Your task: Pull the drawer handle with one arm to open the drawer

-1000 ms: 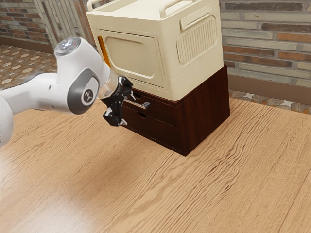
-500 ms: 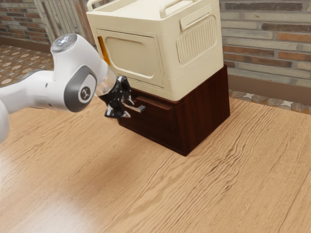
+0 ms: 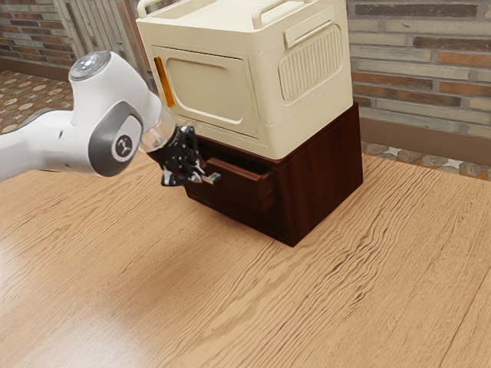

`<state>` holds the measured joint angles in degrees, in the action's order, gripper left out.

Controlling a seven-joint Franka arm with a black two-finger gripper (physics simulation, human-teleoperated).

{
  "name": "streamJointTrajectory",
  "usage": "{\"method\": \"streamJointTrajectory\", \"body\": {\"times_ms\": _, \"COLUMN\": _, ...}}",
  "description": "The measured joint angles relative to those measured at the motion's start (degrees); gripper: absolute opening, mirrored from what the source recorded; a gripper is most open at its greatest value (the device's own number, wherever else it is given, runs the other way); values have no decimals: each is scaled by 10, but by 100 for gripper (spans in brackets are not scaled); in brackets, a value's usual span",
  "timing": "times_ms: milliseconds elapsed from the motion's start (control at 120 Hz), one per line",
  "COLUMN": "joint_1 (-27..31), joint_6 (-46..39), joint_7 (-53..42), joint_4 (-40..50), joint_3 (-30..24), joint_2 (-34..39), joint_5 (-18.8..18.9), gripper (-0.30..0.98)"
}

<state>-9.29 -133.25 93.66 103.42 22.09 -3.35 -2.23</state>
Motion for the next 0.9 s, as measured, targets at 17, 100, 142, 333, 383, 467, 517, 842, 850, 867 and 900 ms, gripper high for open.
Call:
{"method": "streamJointTrajectory", "body": {"times_ms": 17, "joint_1": 0, "joint_6": 1, "joint_7": 0, "joint_4": 1, "joint_3": 0, "joint_2": 1, "joint_5": 0, "gripper": -8}}
{"method": "streamJointTrajectory", "body": {"times_ms": 100, "joint_1": -2, "joint_6": 6, "joint_7": 1, "joint_4": 3, "joint_3": 0, "joint_2": 7, "joint_5": 0, "gripper": -9}}
{"method": "streamJointTrajectory", "body": {"times_ms": 142, "joint_1": -3, "joint_6": 9, "joint_7": 2, "joint_4": 8, "joint_3": 1, "joint_2": 12, "joint_5": 1, "gripper": -9}}
{"method": "streamJointTrajectory", "body": {"times_ms": 333, "joint_1": 0, "joint_6": 14, "joint_7": 4, "joint_4": 40, "joint_3": -1, "joint_2": 41, "joint_5": 1, "gripper": -10}}
{"method": "streamJointTrajectory", "body": {"times_ms": 383, "joint_1": 3, "joint_6": 15, "joint_7": 4, "joint_4": 45, "joint_3": -4, "joint_2": 45, "joint_5": 2, "gripper": -10}}
{"method": "streamJointTrajectory", "body": {"times_ms": 467, "joint_1": 6, "joint_6": 15, "joint_7": 5, "joint_4": 53, "joint_3": -7, "joint_2": 51, "joint_5": 2, "gripper": -10}}
{"method": "streamJointTrajectory", "body": {"times_ms": 517, "joint_1": 4, "joint_6": 16, "joint_7": 5, "joint_4": 59, "joint_3": -5, "joint_2": 55, "joint_5": 2, "gripper": -10}}
{"method": "streamJointTrajectory", "body": {"times_ms": 842, "joint_1": 1, "joint_6": 18, "joint_7": 7, "joint_4": 101, "joint_3": 0, "joint_2": 100, "joint_5": 4, "gripper": -10}}
{"method": "streamJointTrajectory", "body": {"times_ms": 850, "joint_1": 1, "joint_6": 18, "joint_7": 7, "joint_4": 101, "joint_3": 0, "joint_2": 101, "joint_5": 4, "gripper": -10}}
{"method": "streamJointTrajectory", "body": {"times_ms": 867, "joint_1": 1, "joint_6": 18, "joint_7": 7, "joint_4": 103, "joint_3": 0, "joint_2": 103, "joint_5": 5, "gripper": -10}}
{"method": "streamJointTrajectory", "body": {"times_ms": 900, "joint_1": 1, "joint_6": 18, "joint_7": 7, "joint_4": 105, "joint_3": 0, "joint_2": 106, "joint_5": 5, "gripper": -10}}
